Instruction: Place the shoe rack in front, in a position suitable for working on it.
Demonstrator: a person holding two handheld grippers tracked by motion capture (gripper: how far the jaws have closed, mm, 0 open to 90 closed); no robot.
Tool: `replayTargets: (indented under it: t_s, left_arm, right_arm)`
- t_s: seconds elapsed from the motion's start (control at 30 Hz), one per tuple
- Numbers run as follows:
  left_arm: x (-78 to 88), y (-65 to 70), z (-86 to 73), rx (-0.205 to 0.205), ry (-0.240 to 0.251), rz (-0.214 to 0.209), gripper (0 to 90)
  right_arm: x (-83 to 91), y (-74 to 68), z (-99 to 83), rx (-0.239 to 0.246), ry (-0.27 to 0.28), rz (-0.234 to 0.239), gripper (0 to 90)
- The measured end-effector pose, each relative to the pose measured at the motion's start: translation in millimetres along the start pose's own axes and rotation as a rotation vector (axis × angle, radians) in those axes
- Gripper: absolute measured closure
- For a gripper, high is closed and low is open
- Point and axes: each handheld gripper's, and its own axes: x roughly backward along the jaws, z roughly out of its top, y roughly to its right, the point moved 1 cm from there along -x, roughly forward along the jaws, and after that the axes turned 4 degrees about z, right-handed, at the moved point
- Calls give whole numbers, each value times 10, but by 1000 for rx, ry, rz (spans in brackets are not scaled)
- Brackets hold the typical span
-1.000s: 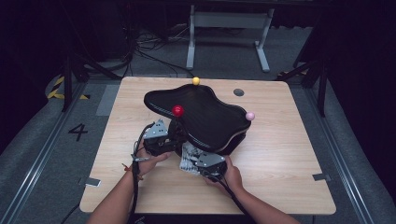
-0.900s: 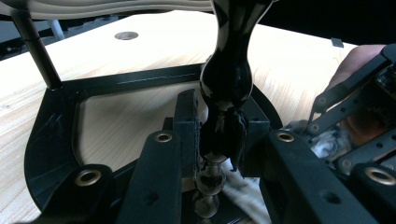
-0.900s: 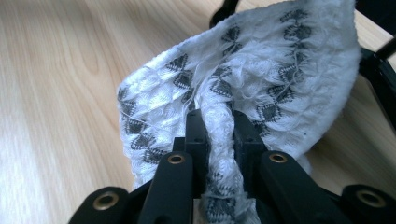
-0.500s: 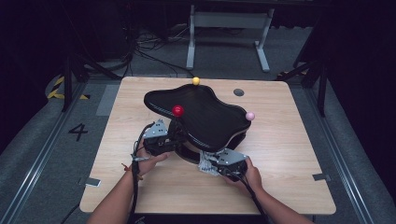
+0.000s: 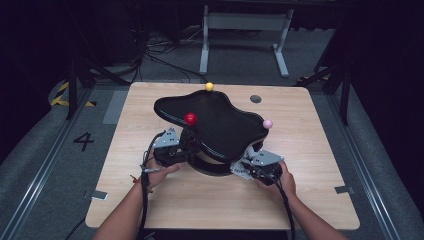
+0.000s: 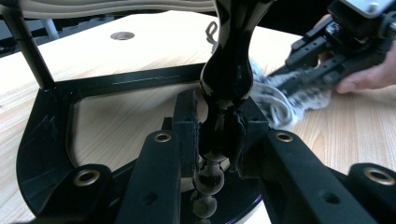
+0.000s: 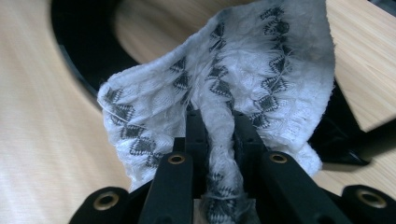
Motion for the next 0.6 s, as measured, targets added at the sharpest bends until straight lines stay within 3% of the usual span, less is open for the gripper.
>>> replayTargets:
  t_s: [0.27,0.6]
  left_arm:
    - [-1,2,2,0,-2,-1,749]
    - [-1,2,4,-3,-4,-2,750]
  right_arm:
    - [-6,276,-99,-66,-20,-60,803]
    - [-9,384,-146,-81,-36,-90,803]
